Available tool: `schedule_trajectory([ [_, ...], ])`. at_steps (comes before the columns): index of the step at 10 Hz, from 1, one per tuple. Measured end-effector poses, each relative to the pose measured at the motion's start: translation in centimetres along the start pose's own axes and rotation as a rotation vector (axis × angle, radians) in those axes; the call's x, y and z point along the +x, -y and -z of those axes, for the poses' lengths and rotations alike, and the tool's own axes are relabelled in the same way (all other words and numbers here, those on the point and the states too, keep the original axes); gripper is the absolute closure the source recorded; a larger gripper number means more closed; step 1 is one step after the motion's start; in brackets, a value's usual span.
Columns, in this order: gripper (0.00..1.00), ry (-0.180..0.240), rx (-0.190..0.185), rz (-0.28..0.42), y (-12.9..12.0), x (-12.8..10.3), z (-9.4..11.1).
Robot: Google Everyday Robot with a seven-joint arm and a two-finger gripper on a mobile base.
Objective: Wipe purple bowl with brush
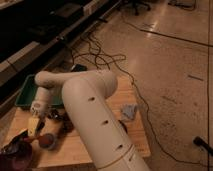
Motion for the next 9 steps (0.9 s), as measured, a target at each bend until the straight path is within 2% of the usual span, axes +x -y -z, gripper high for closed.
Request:
schedule_trajectory([
  [5, 1.00, 0.018, 0.034, 0.026, -0.6, 0.4, -1.4],
  [9, 1.00, 0.032, 0.044, 0.044, 0.6, -1.0, -2.7],
])
